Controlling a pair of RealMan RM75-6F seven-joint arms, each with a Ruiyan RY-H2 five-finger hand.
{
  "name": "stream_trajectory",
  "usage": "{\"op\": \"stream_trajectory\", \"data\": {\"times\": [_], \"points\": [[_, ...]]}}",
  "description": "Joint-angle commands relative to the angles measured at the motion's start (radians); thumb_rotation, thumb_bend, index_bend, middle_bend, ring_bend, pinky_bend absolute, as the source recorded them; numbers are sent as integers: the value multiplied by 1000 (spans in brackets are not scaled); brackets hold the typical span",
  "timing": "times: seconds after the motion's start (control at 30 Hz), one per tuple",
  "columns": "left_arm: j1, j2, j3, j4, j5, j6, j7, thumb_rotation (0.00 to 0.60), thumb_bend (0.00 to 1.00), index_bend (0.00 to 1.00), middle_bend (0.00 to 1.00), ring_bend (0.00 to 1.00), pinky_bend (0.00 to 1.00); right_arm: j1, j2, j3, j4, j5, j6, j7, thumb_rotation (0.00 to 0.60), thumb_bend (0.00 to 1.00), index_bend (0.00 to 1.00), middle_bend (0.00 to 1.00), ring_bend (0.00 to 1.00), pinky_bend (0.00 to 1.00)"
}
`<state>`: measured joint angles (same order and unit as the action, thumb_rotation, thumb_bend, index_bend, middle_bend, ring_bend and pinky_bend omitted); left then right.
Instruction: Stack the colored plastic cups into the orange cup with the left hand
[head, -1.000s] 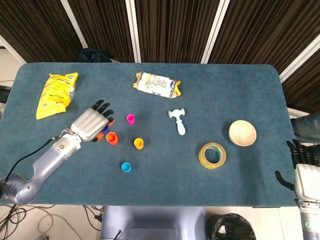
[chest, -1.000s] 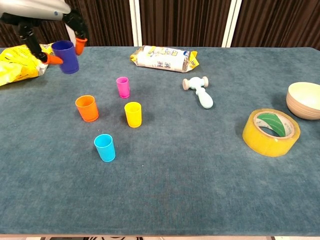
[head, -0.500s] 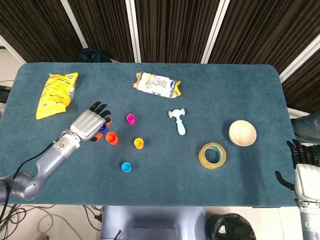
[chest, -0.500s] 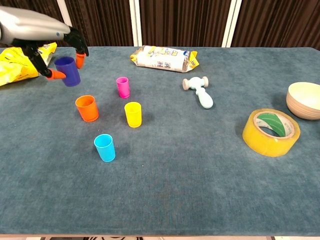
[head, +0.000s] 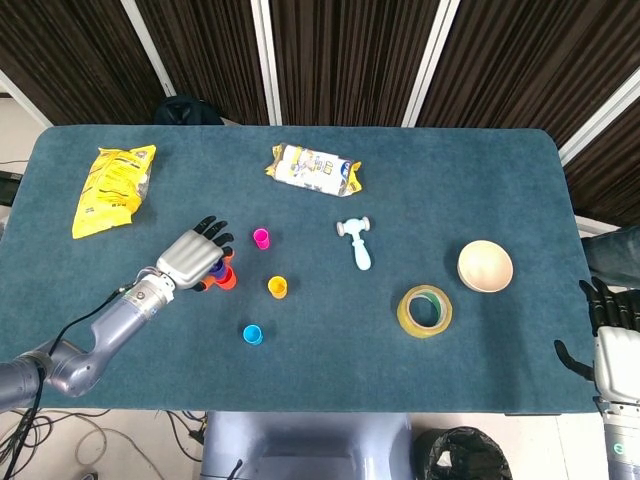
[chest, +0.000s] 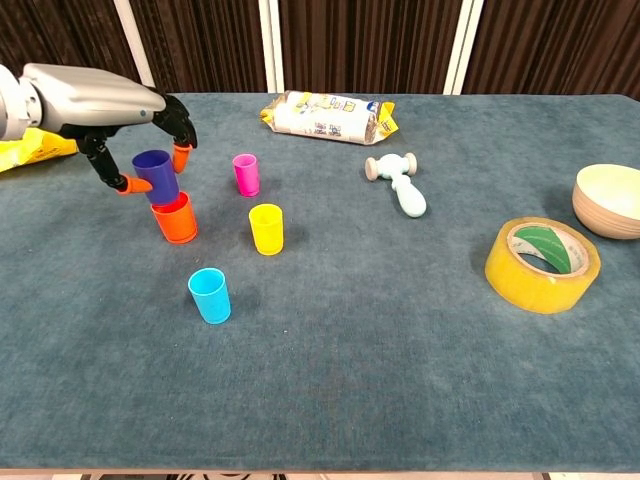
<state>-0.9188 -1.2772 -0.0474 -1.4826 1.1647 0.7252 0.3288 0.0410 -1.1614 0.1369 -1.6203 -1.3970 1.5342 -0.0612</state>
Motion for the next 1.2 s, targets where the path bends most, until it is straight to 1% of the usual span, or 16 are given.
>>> {"op": "stream_trajectory", "data": {"times": [0.03,0.2,0.4,0.5,0.57,0.67,0.7,0.83,1.0,1.2], "points": [[-2,-17,1,17,7,-2,-2,600,375,447,187,0,8,0,1,1,0,1,0,2,600,325,86,78,126,84],[-5,-39,0,33,15,-5,-8,600,375,440,187,0,8,0,2,3,0,3,1,4,600,325,86,78,126,84],[-9,-52,5,44,19,-20,-9,600,366,398,186,0,8,-1,3,5,-2,4,3,7,600,324,86,78,126,86],[-10,-52,4,42,19,-23,-12,600,358,345,183,0,7,-2,4,5,-3,4,4,8,600,325,86,78,126,84],[-11,-49,5,40,19,-29,-14,600,353,283,178,0,5,-2,4,6,-3,5,5,8,600,324,86,78,126,85],[-16,-39,7,33,14,-45,-16,600,342,217,172,0,1,-2,5,6,-5,6,5,8,600,324,86,78,126,85],[-17,-37,7,30,13,-48,-16,600,337,208,172,0,1,-2,5,6,-5,7,4,8,600,324,86,78,126,86],[-21,-20,7,11,13,-59,-22,600,328,201,171,0,0,-2,5,6,-7,7,3,6,600,325,86,78,126,85],[-19,-3,-2,-9,22,-47,-32,600,328,193,174,0,1,-2,6,6,-9,8,3,5,600,325,86,78,126,85],[-7,-17,-29,-23,51,18,-54,600,327,192,176,0,2,-3,5,6,-12,8,5,3,600,324,86,78,126,84]]}}
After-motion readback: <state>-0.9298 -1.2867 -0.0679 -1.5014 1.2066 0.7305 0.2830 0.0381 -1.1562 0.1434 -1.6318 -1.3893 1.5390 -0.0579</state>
